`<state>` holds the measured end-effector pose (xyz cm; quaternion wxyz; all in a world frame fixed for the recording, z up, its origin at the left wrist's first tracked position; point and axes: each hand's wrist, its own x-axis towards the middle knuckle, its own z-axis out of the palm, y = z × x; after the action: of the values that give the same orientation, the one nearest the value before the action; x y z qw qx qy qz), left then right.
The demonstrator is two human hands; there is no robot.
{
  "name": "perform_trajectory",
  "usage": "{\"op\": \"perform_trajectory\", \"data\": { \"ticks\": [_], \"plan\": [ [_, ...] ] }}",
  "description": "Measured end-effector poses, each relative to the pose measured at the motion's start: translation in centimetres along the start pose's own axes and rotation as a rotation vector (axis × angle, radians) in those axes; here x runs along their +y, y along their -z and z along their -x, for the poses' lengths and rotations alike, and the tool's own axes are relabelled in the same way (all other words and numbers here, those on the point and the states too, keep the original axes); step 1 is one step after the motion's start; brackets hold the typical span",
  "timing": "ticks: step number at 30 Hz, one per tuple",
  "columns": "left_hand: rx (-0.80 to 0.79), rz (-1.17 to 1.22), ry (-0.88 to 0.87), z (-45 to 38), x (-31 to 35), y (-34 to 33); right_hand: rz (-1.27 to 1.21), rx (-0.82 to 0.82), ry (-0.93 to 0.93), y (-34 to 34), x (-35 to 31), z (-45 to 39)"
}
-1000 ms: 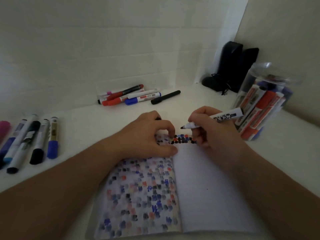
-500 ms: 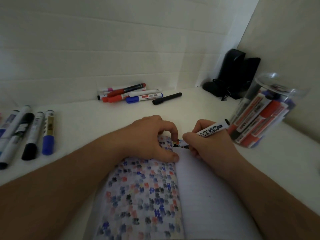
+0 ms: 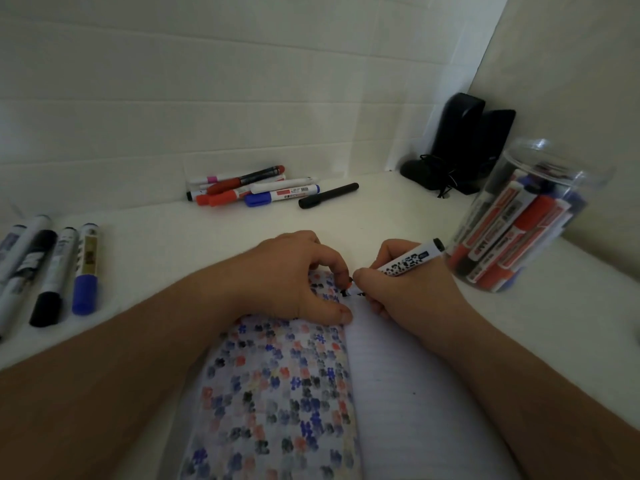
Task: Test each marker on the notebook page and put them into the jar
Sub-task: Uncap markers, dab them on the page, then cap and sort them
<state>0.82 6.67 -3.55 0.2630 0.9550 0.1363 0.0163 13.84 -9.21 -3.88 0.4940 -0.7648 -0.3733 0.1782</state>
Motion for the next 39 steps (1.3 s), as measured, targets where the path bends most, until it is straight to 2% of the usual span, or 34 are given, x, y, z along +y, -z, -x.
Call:
{"op": "perform_trajectory", "data": {
  "ticks": [10, 21, 26, 39],
  "plan": [
    [-0.003, -0.008, 0.007, -0.06, -0.06, -0.04, -0.04, 0.009, 0.008, 0.18, 0.02, 0.1],
    [0.013, -0.012, -0.006, -0.09, -0.09, -0.15, 0.07, 0.007, 0.036, -0.02, 0.23, -0.09],
    [0.008, -0.007, 0.001, -0.05, -0.03, -0.13, 0.008, 0.018, 0.018, 0.1, 0.2, -0.08],
    [0.013, -0.018, 0.0, 0.0, 0.03, -0.19, 0.018, -0.033, 0.026, 0.12, -0.01, 0.18]
  ]
}}
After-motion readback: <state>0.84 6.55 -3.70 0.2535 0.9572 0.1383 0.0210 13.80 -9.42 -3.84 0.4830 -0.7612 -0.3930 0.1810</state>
